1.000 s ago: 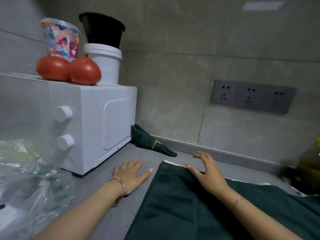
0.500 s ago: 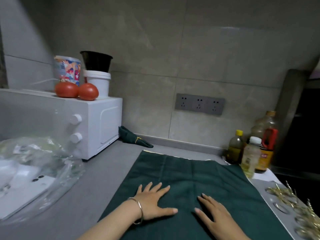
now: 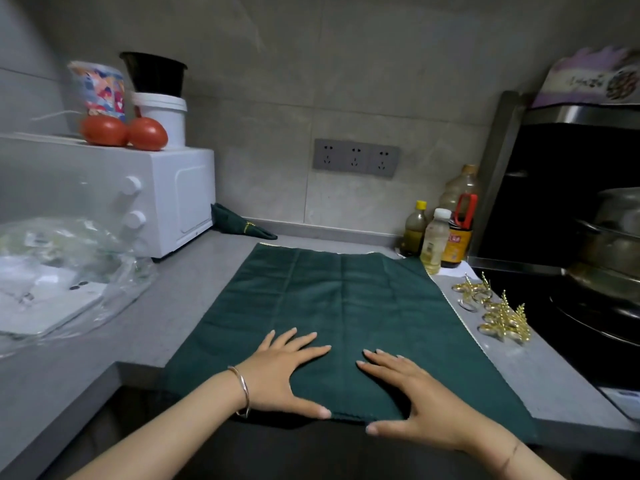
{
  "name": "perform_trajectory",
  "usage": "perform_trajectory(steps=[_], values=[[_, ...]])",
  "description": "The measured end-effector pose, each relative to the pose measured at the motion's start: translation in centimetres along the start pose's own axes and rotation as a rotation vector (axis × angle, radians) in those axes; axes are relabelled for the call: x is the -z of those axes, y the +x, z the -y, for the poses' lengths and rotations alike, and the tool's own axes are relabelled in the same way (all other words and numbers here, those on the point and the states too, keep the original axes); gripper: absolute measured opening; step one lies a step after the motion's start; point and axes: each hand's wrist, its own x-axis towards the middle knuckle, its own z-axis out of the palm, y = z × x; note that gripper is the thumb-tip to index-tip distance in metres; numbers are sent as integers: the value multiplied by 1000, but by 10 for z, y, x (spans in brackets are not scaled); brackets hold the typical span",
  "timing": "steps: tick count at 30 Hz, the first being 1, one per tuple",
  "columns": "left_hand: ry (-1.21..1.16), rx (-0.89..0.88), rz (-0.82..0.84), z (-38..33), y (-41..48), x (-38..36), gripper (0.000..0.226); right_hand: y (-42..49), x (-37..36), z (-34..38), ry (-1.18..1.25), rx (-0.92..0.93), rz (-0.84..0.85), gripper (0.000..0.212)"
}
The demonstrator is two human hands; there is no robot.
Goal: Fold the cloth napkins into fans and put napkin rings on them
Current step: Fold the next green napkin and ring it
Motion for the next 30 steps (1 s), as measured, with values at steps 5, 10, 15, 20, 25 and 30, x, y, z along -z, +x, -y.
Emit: perform_trajectory(steps=[5,10,15,20,25,30], values=[[-1,-21,-21,-2,-7,2,105,-5,-4,2,-7,6,-39,84],[-74,-28,-45,-2,-10,7,87,-10,0,2,151,-23,-60,62],[-181,-57,-63,0,-14,16,71,-9,9,-1,244,-45,-53,32],[-222,-86,-88,2,-15,26,49,-5,21,-2,220,-90,-98,30],[-165,-72,-137,14,-14,44,26,-5,35,-10,89,-107,-71,30],[-112,4,-102,41,-10,64,37,-5,61,-23,144,-189,17,45]])
